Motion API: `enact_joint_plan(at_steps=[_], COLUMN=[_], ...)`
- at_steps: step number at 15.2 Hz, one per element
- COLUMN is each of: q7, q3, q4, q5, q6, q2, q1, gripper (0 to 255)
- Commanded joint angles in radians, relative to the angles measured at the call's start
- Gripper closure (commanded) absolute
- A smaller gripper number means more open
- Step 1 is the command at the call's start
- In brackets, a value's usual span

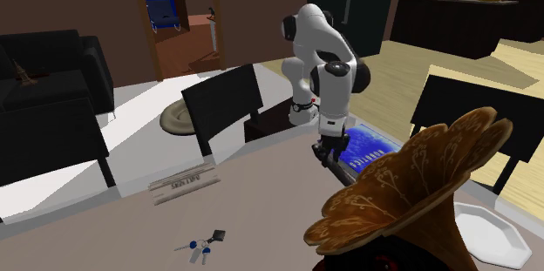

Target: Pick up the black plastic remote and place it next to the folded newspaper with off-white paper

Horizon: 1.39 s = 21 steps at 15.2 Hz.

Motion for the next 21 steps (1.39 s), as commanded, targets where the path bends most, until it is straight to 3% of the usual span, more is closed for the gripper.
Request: enact_joint_plan(at_steps=[1, 4, 13, 21], q7=[-0.001, -0.002, -0.192, -0.349], q3=[0.002, 0.003, -0.053, -0.103], q4=[0.009, 0.029, 0.032, 0.124], q5=[0.003, 0.007, 0.021, 0.02], q6=[-0.02, -0.049, -0.063, -0.104], q2=[-0.011, -0.021, -0.026, 0.03], q1=[-0.001, -0.002, -0.134, -0.239], gripper=[255, 255, 255, 255])
